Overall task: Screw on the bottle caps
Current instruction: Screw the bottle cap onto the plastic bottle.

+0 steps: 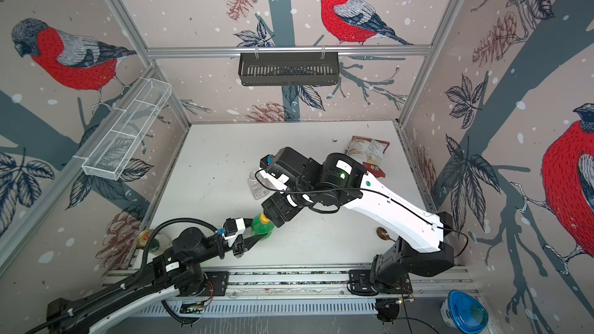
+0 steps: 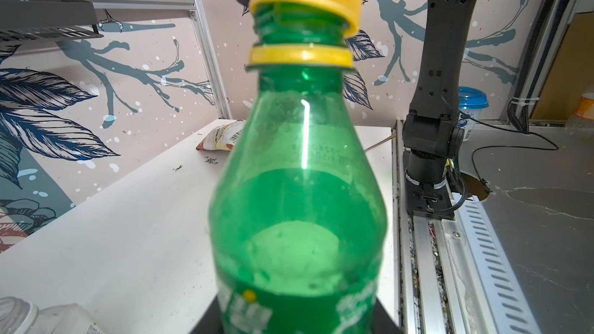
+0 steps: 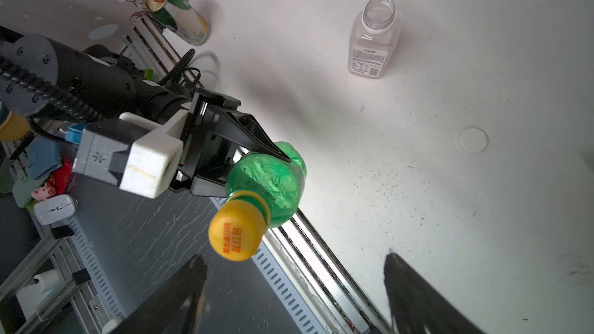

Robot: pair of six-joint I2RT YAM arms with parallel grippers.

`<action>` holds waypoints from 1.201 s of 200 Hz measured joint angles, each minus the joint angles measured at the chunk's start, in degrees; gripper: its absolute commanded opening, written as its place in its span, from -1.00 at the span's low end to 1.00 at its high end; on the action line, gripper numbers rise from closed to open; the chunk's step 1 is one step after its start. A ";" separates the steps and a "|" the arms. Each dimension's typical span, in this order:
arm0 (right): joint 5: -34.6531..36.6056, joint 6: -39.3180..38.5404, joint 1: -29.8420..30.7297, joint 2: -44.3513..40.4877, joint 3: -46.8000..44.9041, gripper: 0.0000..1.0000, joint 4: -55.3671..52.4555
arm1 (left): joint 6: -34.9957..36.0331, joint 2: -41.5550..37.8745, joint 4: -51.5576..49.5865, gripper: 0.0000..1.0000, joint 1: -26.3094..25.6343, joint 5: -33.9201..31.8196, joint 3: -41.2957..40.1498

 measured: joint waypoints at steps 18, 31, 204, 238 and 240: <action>0.13 0.15 -0.22 -0.35 -1.16 0.75 0.94 | -0.04 0.04 0.26 -0.59 0.00 0.00 0.00; 0.09 0.15 -0.33 -0.61 -1.86 0.75 1.29 | -0.04 0.04 0.28 -0.59 0.00 0.00 0.00; -2.73 0.13 -2.21 0.50 -4.50 0.70 4.15 | -0.04 -0.55 -1.14 -0.58 0.02 -0.48 -0.04; -2.75 0.15 -2.62 0.20 -5.29 0.70 4.68 | -0.02 -1.18 -1.62 -0.58 0.02 -0.46 -0.22; -2.75 0.15 -2.62 0.15 -5.38 0.70 4.74 | -0.02 -1.18 -1.62 -0.59 0.02 -0.46 -0.22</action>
